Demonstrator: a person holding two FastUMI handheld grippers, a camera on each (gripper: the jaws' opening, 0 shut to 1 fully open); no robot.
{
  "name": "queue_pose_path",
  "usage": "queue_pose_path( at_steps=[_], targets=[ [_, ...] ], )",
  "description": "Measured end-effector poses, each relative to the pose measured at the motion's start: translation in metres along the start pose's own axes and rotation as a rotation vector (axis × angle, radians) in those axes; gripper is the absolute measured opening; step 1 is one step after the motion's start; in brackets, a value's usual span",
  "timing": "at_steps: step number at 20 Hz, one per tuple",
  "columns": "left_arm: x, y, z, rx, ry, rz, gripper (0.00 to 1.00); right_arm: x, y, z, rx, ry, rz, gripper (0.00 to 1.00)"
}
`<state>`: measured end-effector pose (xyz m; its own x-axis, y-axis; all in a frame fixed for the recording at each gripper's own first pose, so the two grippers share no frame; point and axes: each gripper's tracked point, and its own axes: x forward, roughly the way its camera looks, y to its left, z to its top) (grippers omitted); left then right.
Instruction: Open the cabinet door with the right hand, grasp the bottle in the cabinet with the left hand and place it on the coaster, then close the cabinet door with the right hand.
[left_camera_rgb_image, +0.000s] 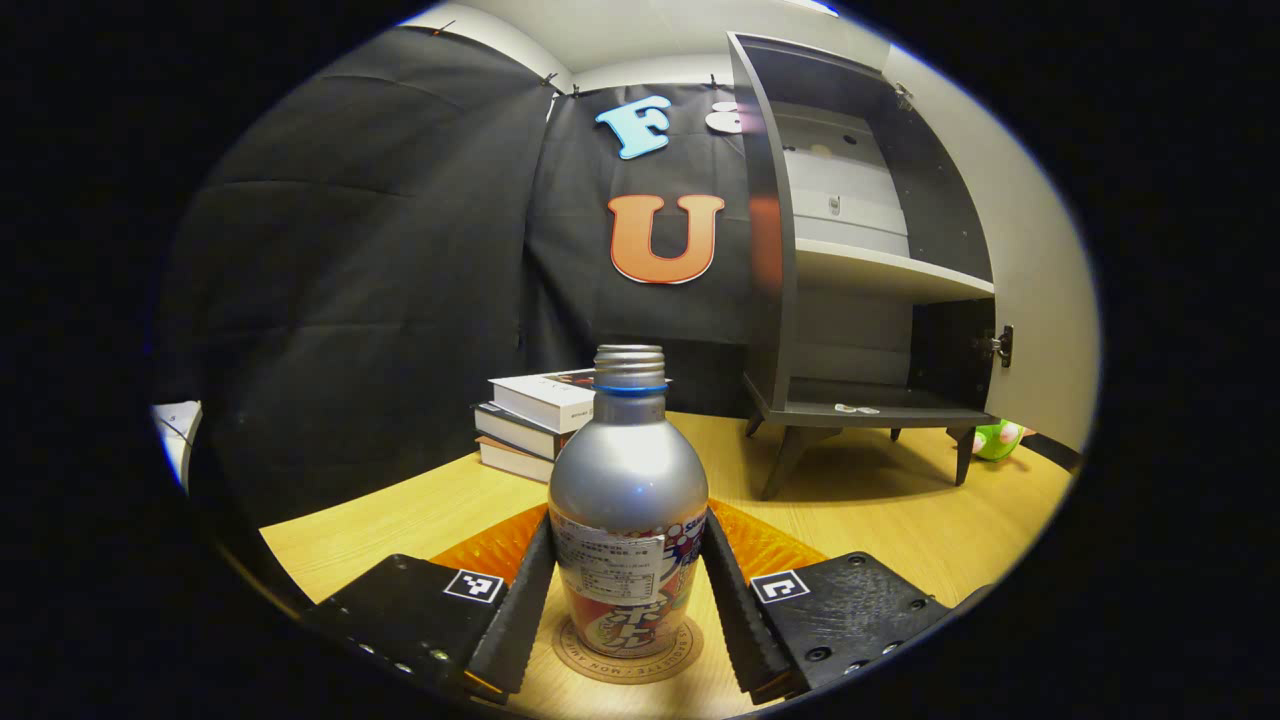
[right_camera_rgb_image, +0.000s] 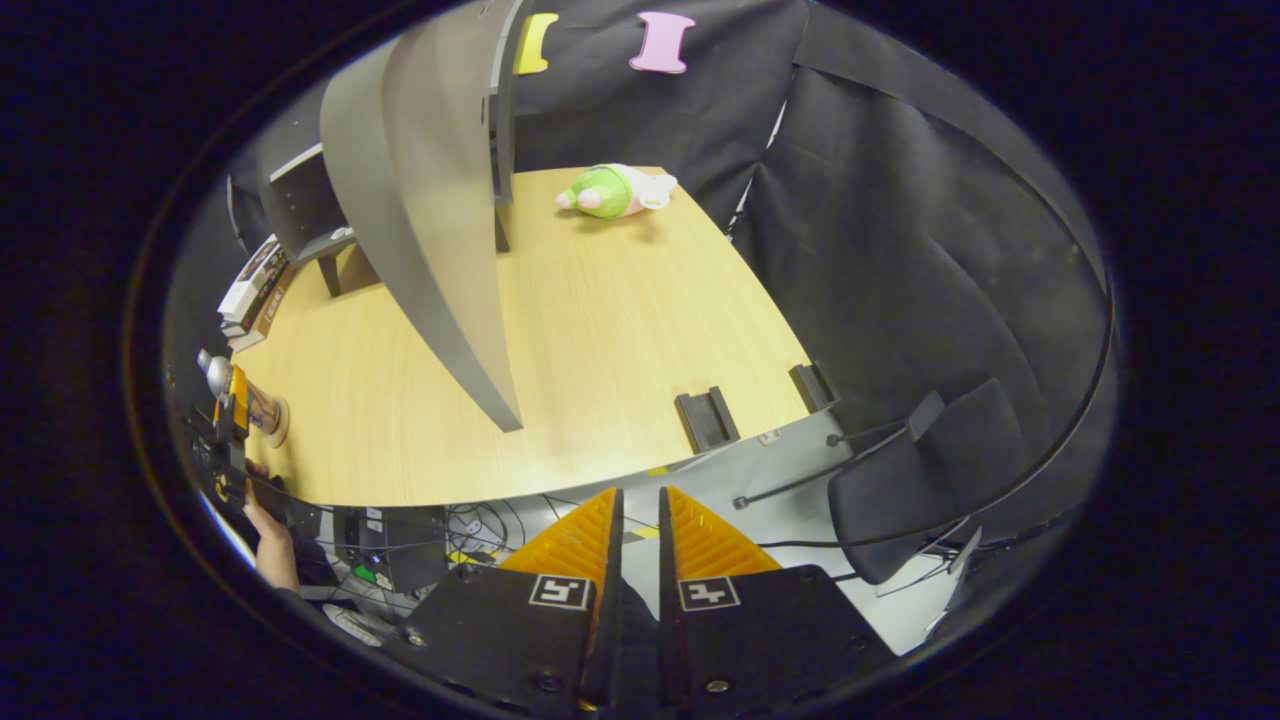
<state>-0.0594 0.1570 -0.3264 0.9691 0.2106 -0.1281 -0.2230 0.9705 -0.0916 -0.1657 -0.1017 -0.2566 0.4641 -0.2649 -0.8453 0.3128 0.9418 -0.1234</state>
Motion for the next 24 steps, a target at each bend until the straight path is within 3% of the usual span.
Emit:
queue_pose_path(
  at_steps=[2,6,7,9,10,12,13,15,16,18,19,24],
  targets=[
    [0.001,0.000,0.000,0.028,-0.016,0.003,0.75,0.000,0.000,0.002,-0.007,-0.001,-0.001,0.24],
    [-0.001,-0.001,0.000,0.040,-0.027,0.011,0.78,0.003,0.002,0.003,-0.026,0.006,0.011,0.24],
    [-0.001,-0.001,-0.004,0.035,-0.015,0.011,0.78,0.005,0.003,0.004,-0.028,0.005,0.017,0.19],
    [0.001,0.006,-0.013,0.032,0.024,0.035,0.80,0.007,0.004,0.005,-0.032,0.002,0.026,0.19],
    [0.003,0.009,-0.016,0.030,0.036,0.043,0.87,0.008,0.004,0.007,-0.035,0.000,0.029,0.24],
    [0.002,0.016,-0.010,0.038,0.016,0.075,0.94,0.009,0.002,0.007,-0.039,0.000,0.034,0.19],
    [0.001,0.017,-0.004,0.039,-0.002,0.083,0.95,0.011,0.001,0.007,-0.037,0.002,0.034,0.24],
    [0.001,0.013,0.004,0.028,-0.030,0.069,0.95,0.013,0.001,0.006,-0.031,0.009,0.039,0.24],
    [0.001,0.010,0.007,0.023,-0.041,0.057,0.95,0.014,0.000,0.005,-0.027,0.012,0.041,0.19],
    [-0.002,0.009,0.014,0.040,-0.062,0.051,0.95,0.016,0.001,0.004,-0.019,0.019,0.049,0.24],
    [-0.002,0.007,0.016,0.049,-0.065,0.048,0.95,0.016,0.003,0.003,-0.017,0.020,0.057,0.19],
    [-0.011,0.002,0.029,0.096,-0.025,0.033,0.95,0.024,0.017,0.004,-0.011,0.007,0.113,0.19]
  ],
)
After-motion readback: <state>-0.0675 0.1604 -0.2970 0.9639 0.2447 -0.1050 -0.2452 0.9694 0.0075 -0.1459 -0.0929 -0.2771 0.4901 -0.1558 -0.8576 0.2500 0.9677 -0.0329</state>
